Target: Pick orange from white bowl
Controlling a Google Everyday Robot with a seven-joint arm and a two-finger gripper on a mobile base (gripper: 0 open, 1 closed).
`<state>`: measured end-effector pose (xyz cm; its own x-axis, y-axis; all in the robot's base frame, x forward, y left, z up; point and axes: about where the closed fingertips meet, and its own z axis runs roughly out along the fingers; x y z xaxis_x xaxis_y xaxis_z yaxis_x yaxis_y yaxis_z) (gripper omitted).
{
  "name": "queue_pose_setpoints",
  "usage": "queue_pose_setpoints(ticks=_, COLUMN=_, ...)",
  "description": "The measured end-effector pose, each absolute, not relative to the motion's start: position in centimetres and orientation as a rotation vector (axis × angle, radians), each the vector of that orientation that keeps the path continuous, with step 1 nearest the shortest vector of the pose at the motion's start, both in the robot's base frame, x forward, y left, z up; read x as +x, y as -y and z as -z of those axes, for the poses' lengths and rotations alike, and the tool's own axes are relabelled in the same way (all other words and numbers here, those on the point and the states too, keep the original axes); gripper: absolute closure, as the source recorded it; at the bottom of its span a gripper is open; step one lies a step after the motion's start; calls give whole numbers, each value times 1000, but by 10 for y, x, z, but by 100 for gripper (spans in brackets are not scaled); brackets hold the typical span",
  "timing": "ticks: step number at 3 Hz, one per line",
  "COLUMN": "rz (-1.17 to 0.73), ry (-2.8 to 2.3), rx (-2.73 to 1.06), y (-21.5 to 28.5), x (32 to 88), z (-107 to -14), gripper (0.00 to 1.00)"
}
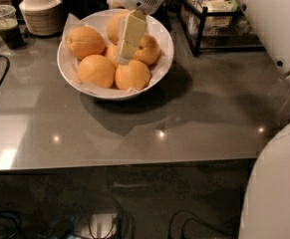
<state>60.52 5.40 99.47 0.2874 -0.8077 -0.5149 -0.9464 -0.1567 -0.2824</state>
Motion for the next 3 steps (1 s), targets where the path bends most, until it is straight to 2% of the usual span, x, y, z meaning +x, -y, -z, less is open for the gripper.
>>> queue_pose_setpoints(ticks=2, rz=-323, ry=-1559, rx=-1983, y=-51, x=611, z=-995, gripper=0)
queue_pose_setpoints(ticks=3, rz=-317, ry=-1538, rx=-1945, y=-43, x=633, z=-1002, gripper=0)
